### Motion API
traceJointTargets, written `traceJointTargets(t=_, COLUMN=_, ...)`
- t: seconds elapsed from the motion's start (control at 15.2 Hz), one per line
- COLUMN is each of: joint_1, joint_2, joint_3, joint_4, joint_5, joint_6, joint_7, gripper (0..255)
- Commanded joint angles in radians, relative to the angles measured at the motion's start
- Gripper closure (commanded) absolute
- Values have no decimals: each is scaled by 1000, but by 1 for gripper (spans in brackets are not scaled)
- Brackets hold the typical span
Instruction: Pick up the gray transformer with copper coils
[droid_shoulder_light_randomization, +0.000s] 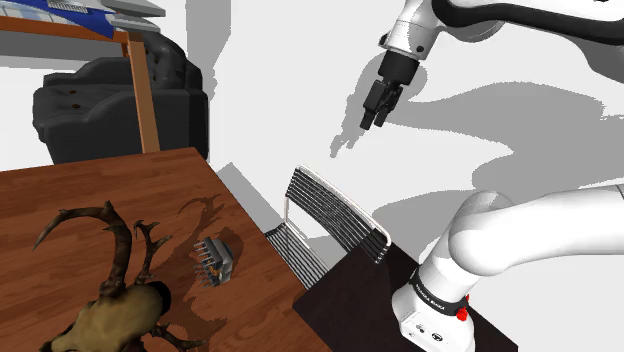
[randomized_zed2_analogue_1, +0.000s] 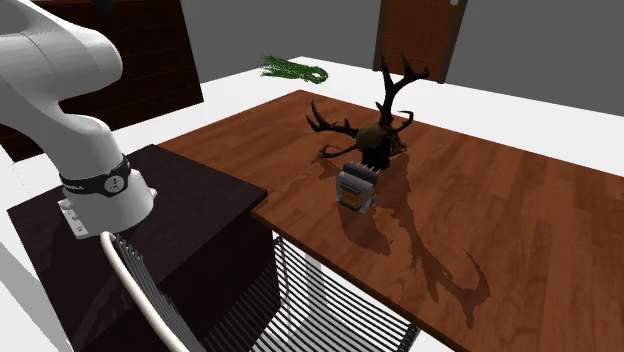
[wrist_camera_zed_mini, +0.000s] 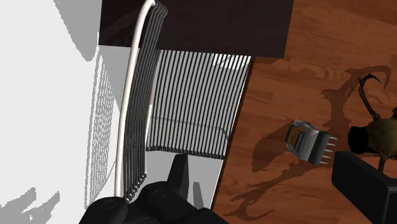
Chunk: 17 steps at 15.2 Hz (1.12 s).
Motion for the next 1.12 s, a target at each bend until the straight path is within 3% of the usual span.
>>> traceJointTargets(t=0.0, joint_1=0, joint_2=0, joint_3=0, joint_4=0, joint_5=0, joint_6=0, joint_7=0, gripper=0)
traceJointTargets(t=0.53, joint_1=53, joint_2=96, joint_3=130, joint_4=-132, joint_5=68, joint_6=239, joint_7=79, gripper=0)
traceJointTargets(t=1.06, joint_1=99, joint_2=291, joint_3=265, joint_4=-182, joint_5=113, joint_6=495, joint_7=163, gripper=0)
